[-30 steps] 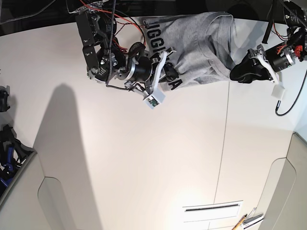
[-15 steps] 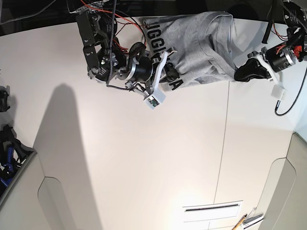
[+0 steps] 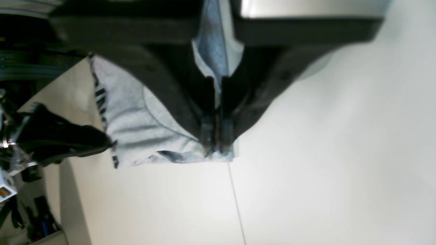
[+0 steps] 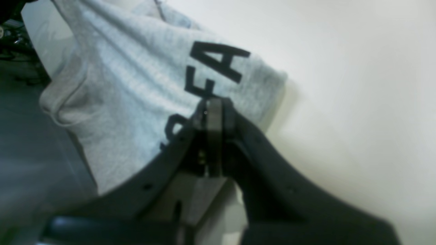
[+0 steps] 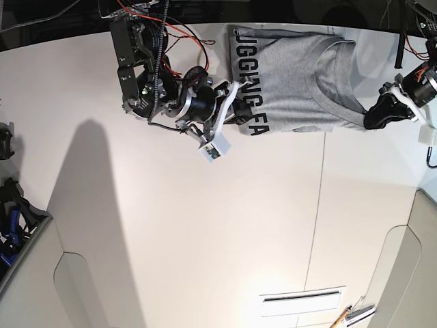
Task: Fold the T-shirt properly
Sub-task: 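Grasp the folded shirt with both grippers and straighten it, then grasp the folded shirt with the right gripper and drag it aside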
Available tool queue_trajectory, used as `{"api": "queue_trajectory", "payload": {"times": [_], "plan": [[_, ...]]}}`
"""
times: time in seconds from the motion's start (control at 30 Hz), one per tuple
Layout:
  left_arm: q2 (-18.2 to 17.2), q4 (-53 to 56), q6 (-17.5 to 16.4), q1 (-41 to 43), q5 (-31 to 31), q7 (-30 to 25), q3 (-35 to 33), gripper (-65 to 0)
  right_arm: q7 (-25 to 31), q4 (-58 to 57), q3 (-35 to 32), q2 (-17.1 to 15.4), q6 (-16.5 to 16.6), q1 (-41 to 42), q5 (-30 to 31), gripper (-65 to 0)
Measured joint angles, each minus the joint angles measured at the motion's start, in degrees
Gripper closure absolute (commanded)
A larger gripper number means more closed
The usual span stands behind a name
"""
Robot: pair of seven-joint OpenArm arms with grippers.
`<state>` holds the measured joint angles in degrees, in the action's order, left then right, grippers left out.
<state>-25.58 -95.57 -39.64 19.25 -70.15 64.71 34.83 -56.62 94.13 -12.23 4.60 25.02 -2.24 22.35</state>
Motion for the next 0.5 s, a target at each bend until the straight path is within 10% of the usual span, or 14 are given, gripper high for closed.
{"api": "queue_trajectory", "payload": {"times": [0.1,0.3,0.5], "plan": [[0.00,0.02,0.00,-0.02,-0.13,-0.02,0.02,-29.3,-0.04,0.87,0.00,0.00,-0.02,0.02,0.28,0.0],[-0.09,0.02,-0.02,-0.04,0.79,-0.50,1.40,-29.2,-0.07,8.83,0.00,0.00,0.22,1.90,0.42,0.0],[-0.13,0.02,-0.07,-0.26,0.94,-1.38,10.54,0.0,-3.74,10.93,-4.57,-0.63,8.68,5.62,0.66,0.0]]}}
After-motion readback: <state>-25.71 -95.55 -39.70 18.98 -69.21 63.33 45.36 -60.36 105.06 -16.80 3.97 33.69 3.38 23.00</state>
